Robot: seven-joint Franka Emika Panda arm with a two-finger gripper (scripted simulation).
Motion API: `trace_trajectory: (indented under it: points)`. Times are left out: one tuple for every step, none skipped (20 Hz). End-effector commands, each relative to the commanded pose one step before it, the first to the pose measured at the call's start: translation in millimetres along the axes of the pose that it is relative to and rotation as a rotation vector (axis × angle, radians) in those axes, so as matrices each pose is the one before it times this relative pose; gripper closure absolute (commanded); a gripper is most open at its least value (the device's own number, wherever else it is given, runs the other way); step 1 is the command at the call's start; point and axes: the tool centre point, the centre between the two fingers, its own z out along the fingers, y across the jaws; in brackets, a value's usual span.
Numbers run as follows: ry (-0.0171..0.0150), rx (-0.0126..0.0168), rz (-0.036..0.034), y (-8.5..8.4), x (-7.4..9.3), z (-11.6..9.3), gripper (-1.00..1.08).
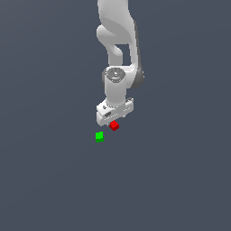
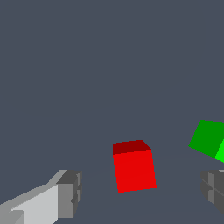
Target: Stack the red cube on top of the green cube.
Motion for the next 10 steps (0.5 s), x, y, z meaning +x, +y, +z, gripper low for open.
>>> trace_trajectory:
  points:
    - [0.00235, -0.00303, -0.04776, 0.23, -5.05, 5.91, -0.92]
    - [0.00059, -0.00091, -0.01513, 0.12, -1.67, 1.98, -0.92]
    - [0.00054, -0.00083, -0.01376, 0.12, -1.52, 1.81, -0.92]
    - [0.00048, -0.00075, -0.01240, 0.12, -1.37, 1.63, -0.92]
    - [0.00043, -0.00068, -0.01102, 0.12, -1.21, 1.46, -0.92]
    - [0.00037, -0.00061, -0.00964, 0.13, -1.06, 1.28, -0.92]
    - [0.00031, -0.00054, -0.00825, 0.14, -0.91, 1.11, -0.92]
    - [0.00024, -0.00047, -0.00685, 0.16, -0.76, 0.94, -0.92]
    - [0.00018, -0.00040, -0.00548, 0.17, -0.60, 0.76, -0.92]
    - [0.00011, -0.00033, -0.00407, 0.20, -0.46, 0.59, -0.92]
